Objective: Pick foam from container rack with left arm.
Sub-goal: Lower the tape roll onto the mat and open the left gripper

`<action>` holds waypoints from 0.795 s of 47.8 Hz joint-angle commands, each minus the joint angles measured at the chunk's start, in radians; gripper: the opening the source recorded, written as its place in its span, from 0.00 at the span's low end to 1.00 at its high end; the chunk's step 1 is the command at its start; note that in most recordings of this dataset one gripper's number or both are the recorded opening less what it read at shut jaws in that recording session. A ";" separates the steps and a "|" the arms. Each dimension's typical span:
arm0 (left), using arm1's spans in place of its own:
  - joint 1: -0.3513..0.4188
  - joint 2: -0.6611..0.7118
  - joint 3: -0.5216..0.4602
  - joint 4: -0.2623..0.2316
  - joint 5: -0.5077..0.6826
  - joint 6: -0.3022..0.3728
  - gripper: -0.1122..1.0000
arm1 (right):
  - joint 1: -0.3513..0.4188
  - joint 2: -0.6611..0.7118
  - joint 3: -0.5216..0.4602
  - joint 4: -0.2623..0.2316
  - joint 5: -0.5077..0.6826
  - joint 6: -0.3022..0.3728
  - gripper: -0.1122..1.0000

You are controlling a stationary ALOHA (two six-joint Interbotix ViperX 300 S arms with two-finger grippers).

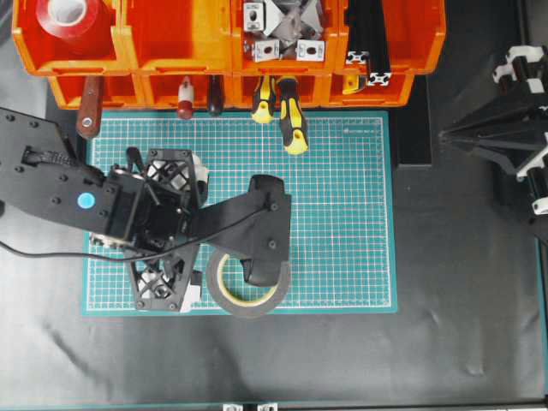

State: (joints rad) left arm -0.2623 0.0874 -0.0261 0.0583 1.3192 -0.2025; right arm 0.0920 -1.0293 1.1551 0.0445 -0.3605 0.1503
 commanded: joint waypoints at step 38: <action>0.002 -0.264 0.121 0.008 -0.161 -0.028 0.91 | 0.002 0.003 -0.035 0.000 -0.015 0.002 0.10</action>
State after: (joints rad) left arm -0.2562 -0.0859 0.0736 0.0614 1.2042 -0.2270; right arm 0.0920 -1.0324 1.1536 0.0445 -0.3605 0.1503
